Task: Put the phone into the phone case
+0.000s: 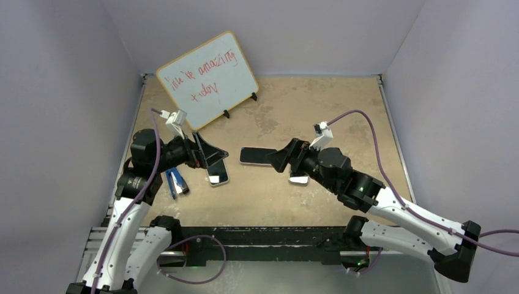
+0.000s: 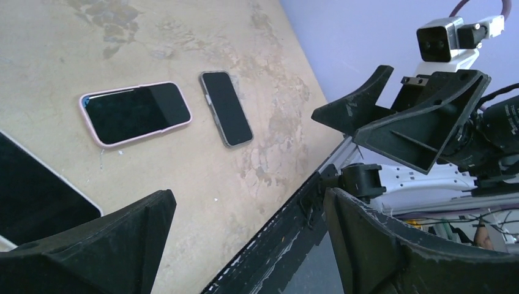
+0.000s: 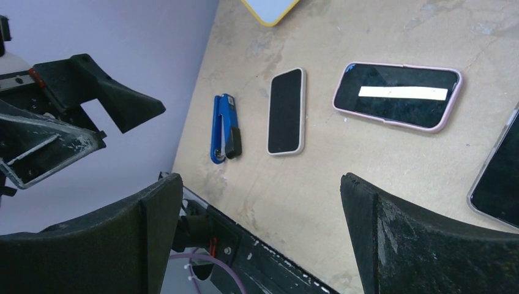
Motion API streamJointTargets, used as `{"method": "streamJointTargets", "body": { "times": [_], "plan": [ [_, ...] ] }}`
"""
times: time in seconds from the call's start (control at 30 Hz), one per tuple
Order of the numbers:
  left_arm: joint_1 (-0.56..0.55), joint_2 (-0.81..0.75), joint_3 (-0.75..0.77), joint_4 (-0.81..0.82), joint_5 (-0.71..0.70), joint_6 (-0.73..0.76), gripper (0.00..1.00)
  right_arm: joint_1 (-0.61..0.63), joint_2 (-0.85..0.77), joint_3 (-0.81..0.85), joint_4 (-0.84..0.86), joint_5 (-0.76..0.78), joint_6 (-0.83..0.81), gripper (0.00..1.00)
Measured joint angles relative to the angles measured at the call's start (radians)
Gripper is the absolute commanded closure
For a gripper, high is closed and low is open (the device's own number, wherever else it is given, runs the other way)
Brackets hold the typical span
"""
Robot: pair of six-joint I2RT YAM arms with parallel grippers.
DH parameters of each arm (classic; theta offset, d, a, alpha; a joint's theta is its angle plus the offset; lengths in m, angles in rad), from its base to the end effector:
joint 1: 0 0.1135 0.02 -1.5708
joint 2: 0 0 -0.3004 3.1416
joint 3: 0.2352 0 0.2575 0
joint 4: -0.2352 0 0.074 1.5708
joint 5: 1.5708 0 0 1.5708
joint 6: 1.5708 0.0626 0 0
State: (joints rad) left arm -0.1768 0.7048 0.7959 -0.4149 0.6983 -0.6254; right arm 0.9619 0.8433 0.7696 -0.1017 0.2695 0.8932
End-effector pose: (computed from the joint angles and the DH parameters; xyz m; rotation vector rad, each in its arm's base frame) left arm 0.1413 -0.0661 0.3519 0.0635 1.9970 -1.1906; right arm 0.1319 0.1600 0.3558 0.1479 1.8719 1.0998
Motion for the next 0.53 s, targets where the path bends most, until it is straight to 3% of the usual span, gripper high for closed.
{"method": "streamJointTargets", "body": {
  "times": [0.53],
  "plan": [
    [0.000, -0.023, 0.000, 0.060, 0.040, -0.010, 0.05, 0.000, -0.028, -0.013, 0.002, -0.037, -0.004, 0.01]
  ]
}}
